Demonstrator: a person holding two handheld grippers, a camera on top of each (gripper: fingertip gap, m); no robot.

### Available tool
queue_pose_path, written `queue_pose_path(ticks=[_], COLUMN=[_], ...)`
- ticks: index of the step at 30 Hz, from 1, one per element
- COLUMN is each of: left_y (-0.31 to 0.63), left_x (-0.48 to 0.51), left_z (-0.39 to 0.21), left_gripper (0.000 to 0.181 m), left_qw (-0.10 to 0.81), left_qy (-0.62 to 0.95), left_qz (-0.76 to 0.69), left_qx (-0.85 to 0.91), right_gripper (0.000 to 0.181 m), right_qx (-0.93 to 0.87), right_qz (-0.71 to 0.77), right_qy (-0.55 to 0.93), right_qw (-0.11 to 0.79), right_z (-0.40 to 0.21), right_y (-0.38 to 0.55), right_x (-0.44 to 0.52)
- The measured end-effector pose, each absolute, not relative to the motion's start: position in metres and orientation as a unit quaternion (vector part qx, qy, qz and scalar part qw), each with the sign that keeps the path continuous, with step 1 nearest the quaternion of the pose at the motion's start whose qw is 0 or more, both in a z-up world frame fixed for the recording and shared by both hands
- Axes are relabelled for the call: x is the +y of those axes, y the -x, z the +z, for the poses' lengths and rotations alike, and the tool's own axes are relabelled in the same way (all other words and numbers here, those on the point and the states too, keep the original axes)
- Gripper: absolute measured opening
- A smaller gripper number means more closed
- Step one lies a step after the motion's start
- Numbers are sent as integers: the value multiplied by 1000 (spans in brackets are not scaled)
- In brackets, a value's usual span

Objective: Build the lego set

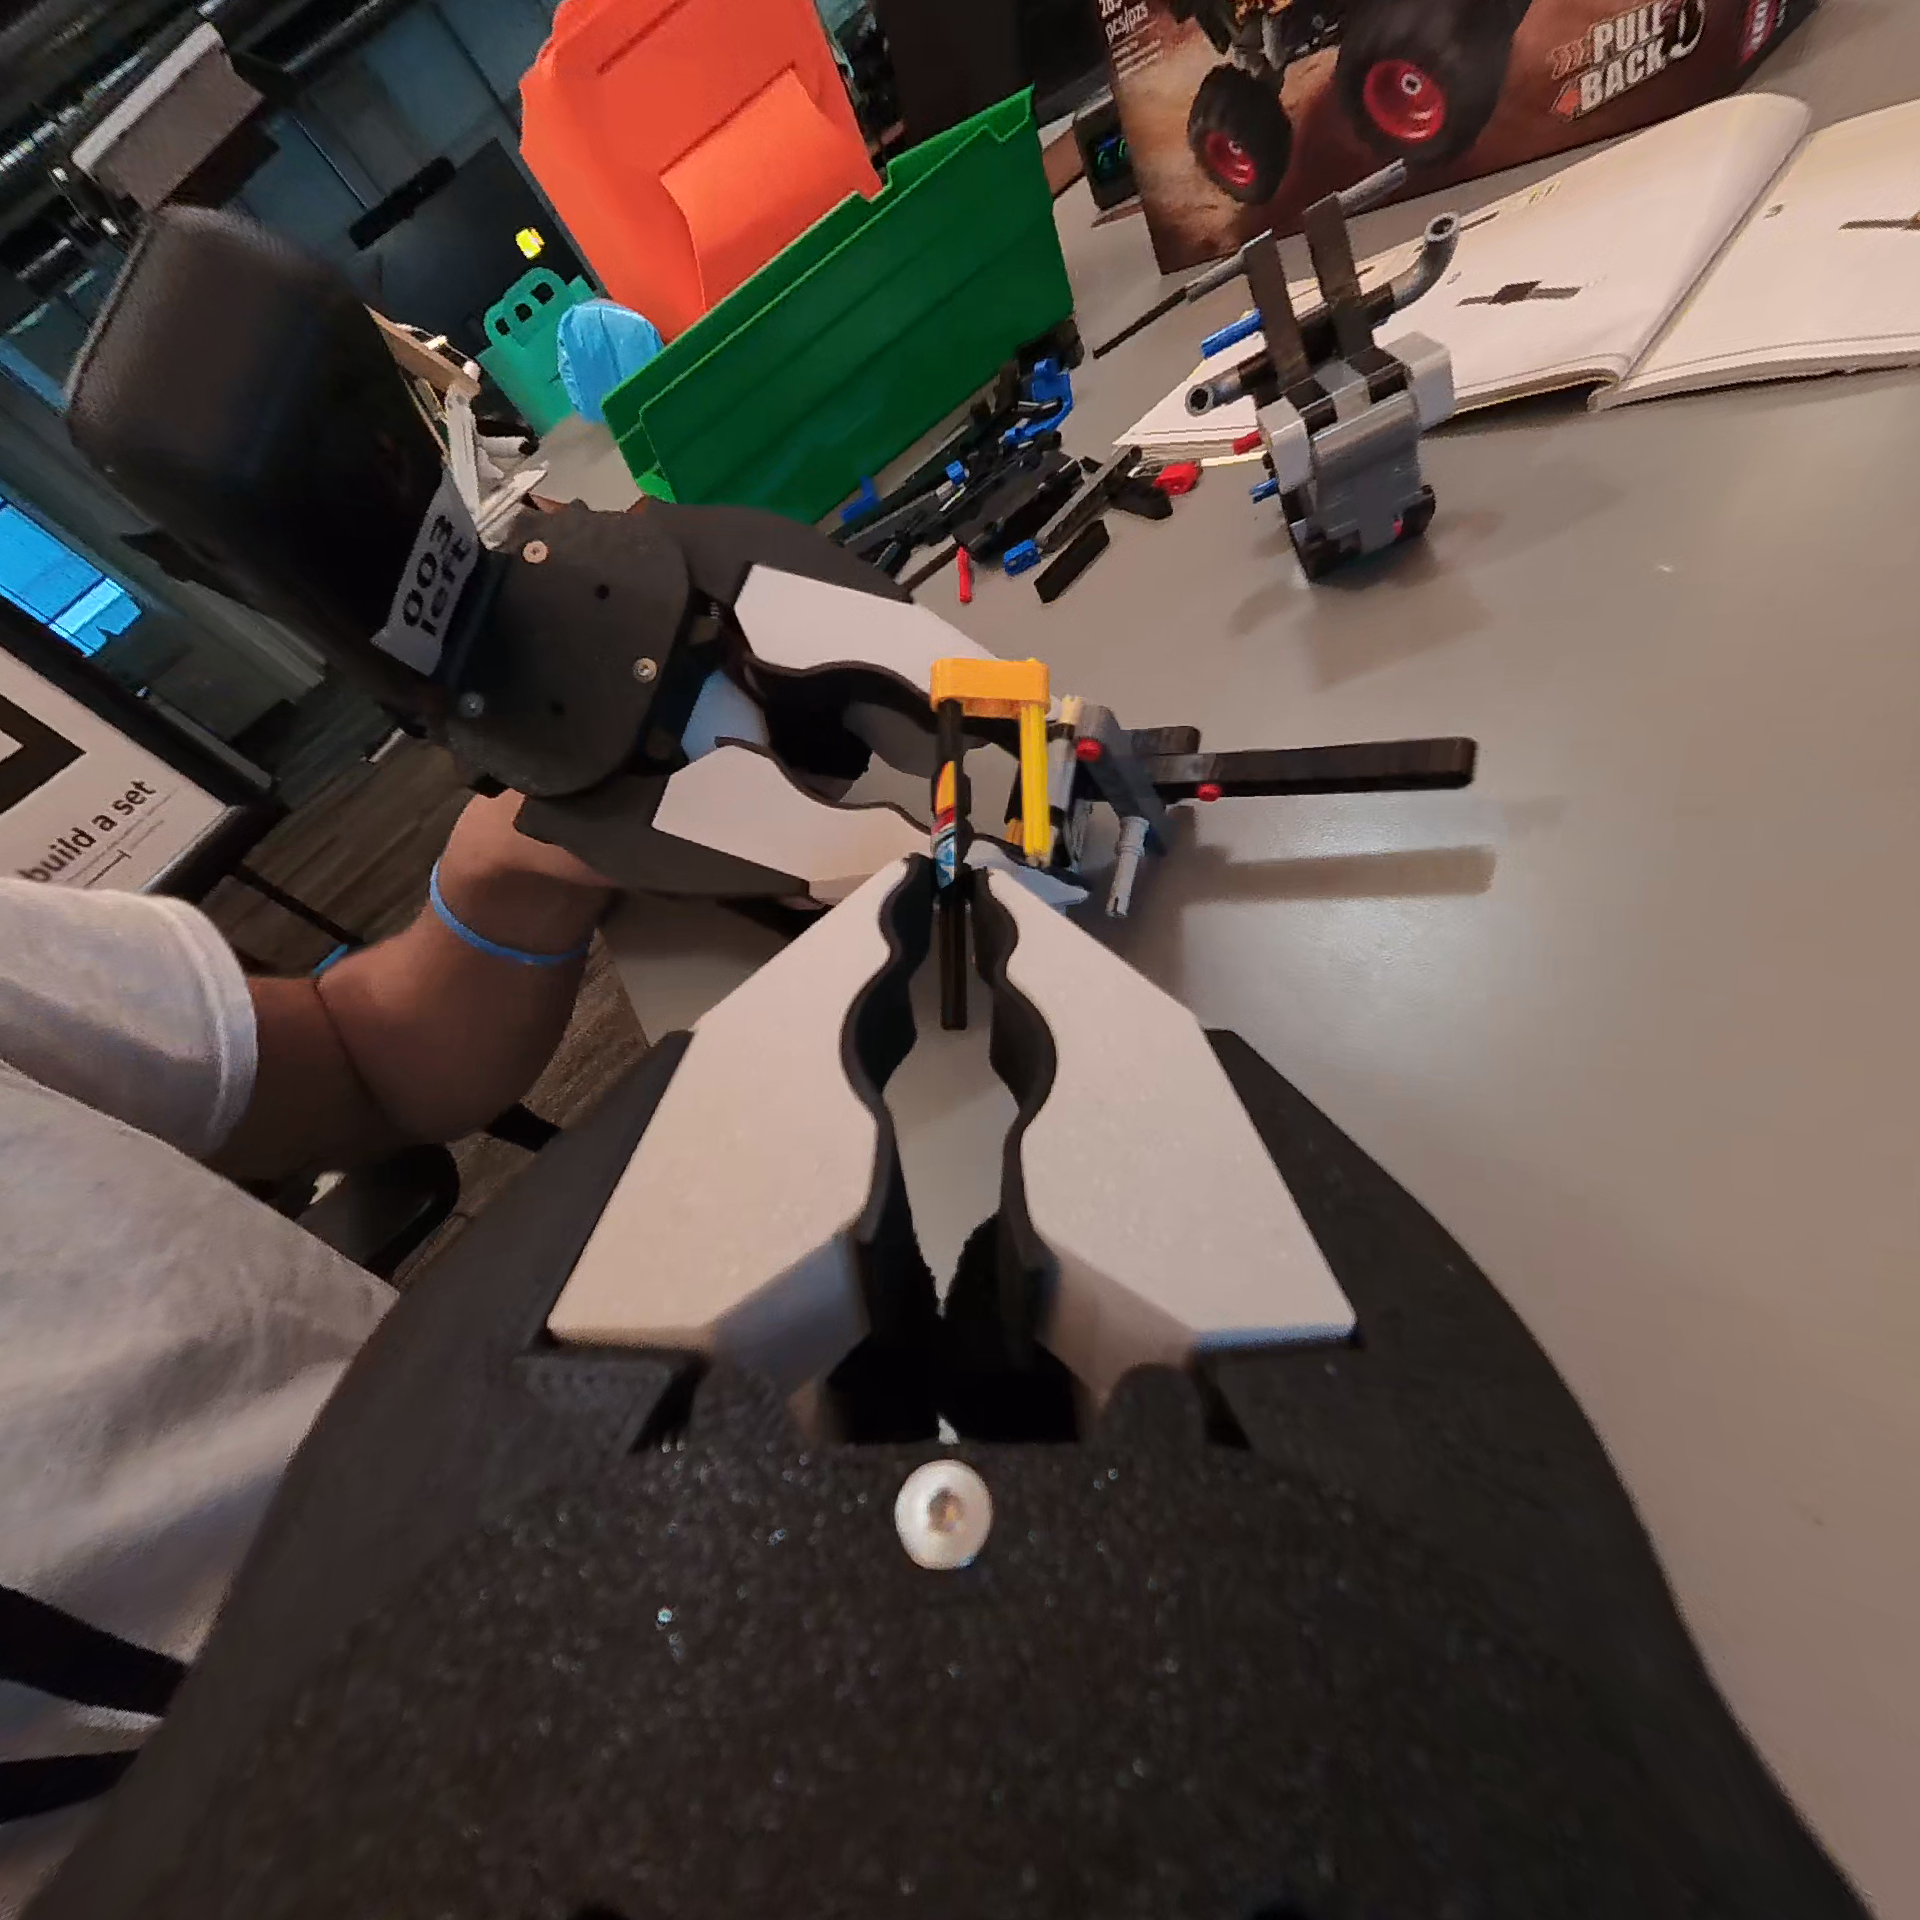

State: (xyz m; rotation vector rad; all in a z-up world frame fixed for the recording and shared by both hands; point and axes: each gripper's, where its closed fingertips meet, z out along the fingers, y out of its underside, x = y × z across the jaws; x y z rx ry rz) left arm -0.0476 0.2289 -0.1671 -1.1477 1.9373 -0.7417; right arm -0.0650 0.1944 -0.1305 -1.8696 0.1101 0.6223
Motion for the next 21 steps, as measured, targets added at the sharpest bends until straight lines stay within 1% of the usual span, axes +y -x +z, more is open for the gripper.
queue_pose_path(ticks=[7,21], left_y=[54,53], left_x=[233,236], left_z=[-169,-167], left_gripper=[25,24], left_qw=[423,411], left_qy=[402,428], left_qz=[-242,-261], left_qx=[775,762], right_gripper=[6,6], right_qx=[34,33], right_qz=[260,254], right_qy=[794,798], right_qw=[548,545], right_z=[-133,-135], right_y=[69,69], right_x=[192,192])
